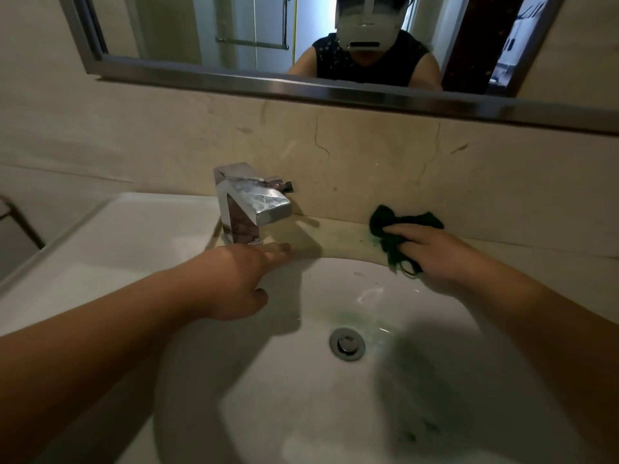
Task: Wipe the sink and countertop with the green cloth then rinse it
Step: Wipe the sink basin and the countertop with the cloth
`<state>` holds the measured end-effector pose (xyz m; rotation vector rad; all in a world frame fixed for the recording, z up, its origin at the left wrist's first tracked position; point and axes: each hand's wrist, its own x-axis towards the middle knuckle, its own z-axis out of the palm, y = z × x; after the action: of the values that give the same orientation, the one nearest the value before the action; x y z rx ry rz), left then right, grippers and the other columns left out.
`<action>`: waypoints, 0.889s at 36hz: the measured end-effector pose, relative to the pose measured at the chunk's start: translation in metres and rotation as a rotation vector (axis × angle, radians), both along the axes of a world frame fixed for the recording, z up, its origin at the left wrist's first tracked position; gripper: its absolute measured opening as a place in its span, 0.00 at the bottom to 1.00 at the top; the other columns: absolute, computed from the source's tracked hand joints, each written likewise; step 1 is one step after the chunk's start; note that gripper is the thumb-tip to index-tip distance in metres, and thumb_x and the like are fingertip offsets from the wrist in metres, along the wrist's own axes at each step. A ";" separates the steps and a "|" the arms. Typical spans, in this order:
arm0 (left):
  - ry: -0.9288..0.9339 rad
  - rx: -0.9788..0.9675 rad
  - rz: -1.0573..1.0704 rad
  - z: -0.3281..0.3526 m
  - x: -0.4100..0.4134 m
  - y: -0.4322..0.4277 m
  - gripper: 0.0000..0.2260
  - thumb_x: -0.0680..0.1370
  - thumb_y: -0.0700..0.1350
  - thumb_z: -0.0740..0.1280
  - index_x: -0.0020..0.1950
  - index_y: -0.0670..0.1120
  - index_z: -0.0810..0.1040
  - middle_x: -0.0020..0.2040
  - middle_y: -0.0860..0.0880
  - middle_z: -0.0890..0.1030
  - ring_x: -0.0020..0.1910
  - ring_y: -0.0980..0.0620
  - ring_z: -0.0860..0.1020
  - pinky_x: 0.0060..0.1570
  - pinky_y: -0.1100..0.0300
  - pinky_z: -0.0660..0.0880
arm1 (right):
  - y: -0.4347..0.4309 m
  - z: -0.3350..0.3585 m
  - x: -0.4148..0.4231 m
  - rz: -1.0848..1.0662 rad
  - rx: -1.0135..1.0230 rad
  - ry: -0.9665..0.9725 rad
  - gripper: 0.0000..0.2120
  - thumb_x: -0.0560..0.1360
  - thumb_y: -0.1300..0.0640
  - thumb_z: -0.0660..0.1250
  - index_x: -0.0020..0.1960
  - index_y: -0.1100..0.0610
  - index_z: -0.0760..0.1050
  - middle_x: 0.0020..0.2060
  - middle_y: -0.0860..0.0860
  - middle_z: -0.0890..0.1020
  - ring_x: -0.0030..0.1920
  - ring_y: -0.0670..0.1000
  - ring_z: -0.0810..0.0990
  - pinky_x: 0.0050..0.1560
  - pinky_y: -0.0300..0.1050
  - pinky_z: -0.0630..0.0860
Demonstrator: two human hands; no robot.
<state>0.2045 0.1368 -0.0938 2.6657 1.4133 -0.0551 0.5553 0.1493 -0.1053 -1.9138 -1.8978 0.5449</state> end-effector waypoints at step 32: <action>-0.152 -0.071 0.018 0.010 -0.006 0.010 0.34 0.77 0.42 0.69 0.82 0.58 0.64 0.72 0.49 0.75 0.67 0.47 0.77 0.59 0.60 0.74 | 0.012 -0.012 -0.082 0.002 0.045 -0.371 0.25 0.87 0.51 0.50 0.84 0.51 0.56 0.82 0.52 0.59 0.80 0.57 0.59 0.80 0.51 0.57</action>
<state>0.1988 0.1470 -0.0842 2.5403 1.3625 0.0951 0.4731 0.1612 -0.1173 -2.0965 -2.1101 0.1501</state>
